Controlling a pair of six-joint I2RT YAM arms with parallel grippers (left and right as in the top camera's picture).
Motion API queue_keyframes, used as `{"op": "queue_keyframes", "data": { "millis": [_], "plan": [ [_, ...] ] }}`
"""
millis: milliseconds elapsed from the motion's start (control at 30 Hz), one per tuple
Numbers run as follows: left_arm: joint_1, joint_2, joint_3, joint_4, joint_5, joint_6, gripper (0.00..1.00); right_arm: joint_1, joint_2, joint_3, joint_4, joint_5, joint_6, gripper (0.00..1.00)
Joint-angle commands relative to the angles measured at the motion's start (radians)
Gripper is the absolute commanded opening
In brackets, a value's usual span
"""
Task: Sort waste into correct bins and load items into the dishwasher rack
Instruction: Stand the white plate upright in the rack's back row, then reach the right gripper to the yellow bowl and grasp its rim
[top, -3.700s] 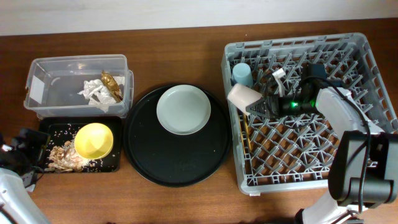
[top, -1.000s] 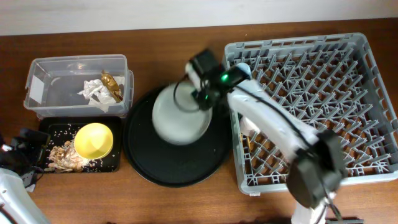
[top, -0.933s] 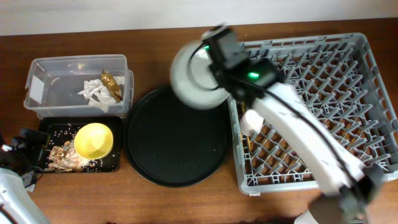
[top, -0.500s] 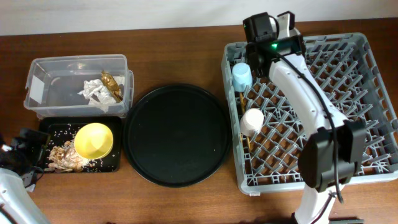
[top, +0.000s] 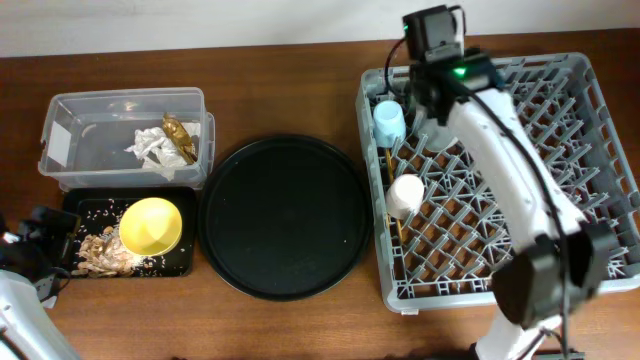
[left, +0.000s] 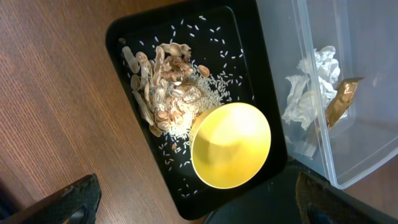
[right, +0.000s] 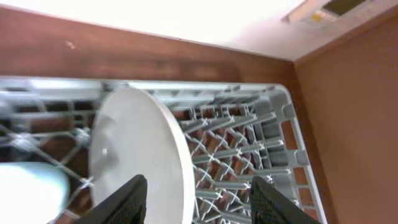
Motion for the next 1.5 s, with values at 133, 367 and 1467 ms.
{"op": "queue_keyframes", "data": {
  "millis": [133, 367, 1467],
  "plan": [
    [0.002, -0.001, 0.009, -0.002, 0.003, -0.011, 0.99, 0.239, -0.072, 0.021, -0.017, -1.199, 0.004, 0.46],
    [0.002, -0.001, 0.009, -0.002, 0.003, -0.011, 0.99, 0.660, 0.220, 0.018, 0.267, -1.197, -0.180, 0.52],
    [0.002, -0.001, 0.009, -0.002, 0.003, -0.011, 0.99, 0.829, 0.574, 0.016, 0.666, -0.908, -0.343, 0.22]
  ]
}}
